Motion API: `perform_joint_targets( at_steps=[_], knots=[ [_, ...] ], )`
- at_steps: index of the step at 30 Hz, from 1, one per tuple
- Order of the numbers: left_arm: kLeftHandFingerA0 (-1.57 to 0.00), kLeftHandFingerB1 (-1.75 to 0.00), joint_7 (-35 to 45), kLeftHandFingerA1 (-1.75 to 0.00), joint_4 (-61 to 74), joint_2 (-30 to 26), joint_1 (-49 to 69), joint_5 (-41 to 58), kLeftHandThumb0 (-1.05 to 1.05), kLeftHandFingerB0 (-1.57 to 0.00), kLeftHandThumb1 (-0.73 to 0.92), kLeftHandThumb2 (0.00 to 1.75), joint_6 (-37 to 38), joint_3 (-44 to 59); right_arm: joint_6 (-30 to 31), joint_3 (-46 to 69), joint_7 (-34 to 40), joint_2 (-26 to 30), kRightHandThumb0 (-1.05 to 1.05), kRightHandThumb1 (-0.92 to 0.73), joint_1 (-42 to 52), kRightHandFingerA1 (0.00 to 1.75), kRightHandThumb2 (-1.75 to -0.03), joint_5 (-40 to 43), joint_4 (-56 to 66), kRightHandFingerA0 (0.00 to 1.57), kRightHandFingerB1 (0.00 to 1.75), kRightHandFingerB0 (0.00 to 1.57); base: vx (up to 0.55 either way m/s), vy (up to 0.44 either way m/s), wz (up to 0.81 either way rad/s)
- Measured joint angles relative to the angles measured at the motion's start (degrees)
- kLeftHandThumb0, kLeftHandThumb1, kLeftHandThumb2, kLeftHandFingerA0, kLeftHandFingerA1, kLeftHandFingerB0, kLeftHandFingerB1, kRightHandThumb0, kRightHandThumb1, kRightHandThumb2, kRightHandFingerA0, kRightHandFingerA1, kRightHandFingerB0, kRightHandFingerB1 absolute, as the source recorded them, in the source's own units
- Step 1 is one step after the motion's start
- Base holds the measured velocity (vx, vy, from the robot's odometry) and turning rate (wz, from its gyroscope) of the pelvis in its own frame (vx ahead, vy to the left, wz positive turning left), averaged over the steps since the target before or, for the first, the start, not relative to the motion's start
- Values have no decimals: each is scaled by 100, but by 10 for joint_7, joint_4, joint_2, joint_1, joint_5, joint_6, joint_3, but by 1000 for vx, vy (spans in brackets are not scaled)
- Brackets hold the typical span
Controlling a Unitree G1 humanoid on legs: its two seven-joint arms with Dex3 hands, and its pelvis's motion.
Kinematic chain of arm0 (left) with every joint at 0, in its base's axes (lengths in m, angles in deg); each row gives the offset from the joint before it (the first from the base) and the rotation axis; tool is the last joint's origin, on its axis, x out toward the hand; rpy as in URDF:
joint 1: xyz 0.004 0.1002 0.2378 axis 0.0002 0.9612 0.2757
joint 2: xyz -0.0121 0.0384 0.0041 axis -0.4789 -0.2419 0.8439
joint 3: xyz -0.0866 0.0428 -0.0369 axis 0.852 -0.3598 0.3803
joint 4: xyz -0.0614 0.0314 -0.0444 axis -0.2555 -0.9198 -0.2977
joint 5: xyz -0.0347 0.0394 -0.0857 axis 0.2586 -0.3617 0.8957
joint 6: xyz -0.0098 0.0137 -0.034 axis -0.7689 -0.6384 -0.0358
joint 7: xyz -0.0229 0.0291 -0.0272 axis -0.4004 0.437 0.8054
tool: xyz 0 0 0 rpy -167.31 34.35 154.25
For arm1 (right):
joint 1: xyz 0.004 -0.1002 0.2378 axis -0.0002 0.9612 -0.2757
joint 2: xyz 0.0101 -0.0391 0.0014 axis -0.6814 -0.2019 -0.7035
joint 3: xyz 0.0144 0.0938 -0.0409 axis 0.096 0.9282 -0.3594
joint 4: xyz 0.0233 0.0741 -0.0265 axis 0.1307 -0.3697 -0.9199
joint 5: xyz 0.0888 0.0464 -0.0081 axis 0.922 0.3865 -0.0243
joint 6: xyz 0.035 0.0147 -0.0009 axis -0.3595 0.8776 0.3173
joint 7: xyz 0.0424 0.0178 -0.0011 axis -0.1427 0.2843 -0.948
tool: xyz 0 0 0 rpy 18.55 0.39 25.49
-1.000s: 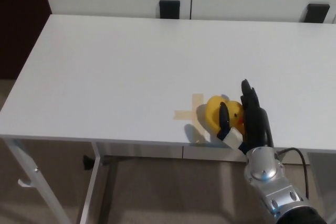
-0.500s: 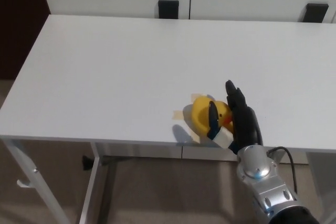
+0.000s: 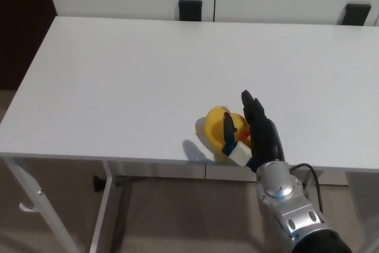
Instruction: The robot uses its right hand to push the yellow duck toy to the center of the white desk.
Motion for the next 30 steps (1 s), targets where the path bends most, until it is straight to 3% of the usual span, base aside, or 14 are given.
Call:
perform_joint_targets(
  at_steps=[1, 9, 18, 21, 22, 24, 25, 27, 28, 29, 30],
  knots=[
    [-129, -116, 0, -119, 0, 0, 0, 0, 11, -126, 5, 100, 0, 0, 0, 1, 0, 0, -95, -92, 0, 0, -100, 0, 0, 0, 0, 0, 0, 0, 0],
    [-131, -118, 0, -120, 0, 0, 0, -1, 9, -128, 6, 101, 0, -3, 22, -22, 26, 41, -100, -92, 3, 0, -97, -33, 14, 0, 0, 0, 0, 0, 0],
    [-129, -115, -1, -118, -2, 0, 2, -1, 10, -124, 7, 102, 0, -4, 73, -27, 74, 132, -103, -92, 32, 0, -96, -87, 84, 0, 0, 0, 0, 0, 0],
    [-127, -115, -2, -118, -3, 0, 1, -2, 9, -124, 8, 103, 0, -6, 75, -15, 75, 194, -102, -92, 68, 0, -99, -101, 150, 0, 0, 0, 0, 0, 0],
    [-126, -108, -2, -111, -3, 0, 1, -3, 46, -125, -12, 175, 0, -7, 75, -12, 75, 204, -98, -92, 73, 0, -95, -103, 160, 0, 0, 0, 0, 0, 0],
    [-126, -108, -2, -111, -4, 0, -1, -3, 46, -125, -12, 175, 0, -7, 72, 10, 61, 254, -98, -92, 111, 0, -95, -103, 216, 0, 0, 0, 0, 0, 0],
    [-129, -117, -2, -119, -5, 0, -1, -3, 9, -126, 9, 103, 0, -7, 70, 27, 51, 276, -100, -92, 128, 0, -94, -99, 239, 0, 0, 0, 0, 0, 0],
    [-129, -117, -2, -119, -5, 0, -1, -3, 9, -126, 9, 103, 0, -7, 69, 41, 43, 289, -100, -92, 139, 0, -94, -94, 253, 0, 0, 0, 0, 0, 0],
    [-131, -106, -2, -107, -5, 0, 0, -3, 55, -131, -18, 175, 0, -7, 68, 53, 35, 301, -101, -92, 149, 0, -82, -89, 265, 0, 0, 0, 0, 0, 0],
    [-131, -106, -2, -107, -5, 0, 0, -3, 55, -131, -18, 175, 0, -7, 68, 53, 35, 301, -101, -92, 149, 0, -82, -89, 265, 0, 0, 0, 0, 0, 0],
    [-129, -116, -1, -119, -6, -2, -2, -2, 9, -125, 7, 102, 0, -6, 56, 111, 2, 344, -105, -87, 195, 30, -123, -60, 293, 0, 22, 0, 0, 0, 0]
  ],
)
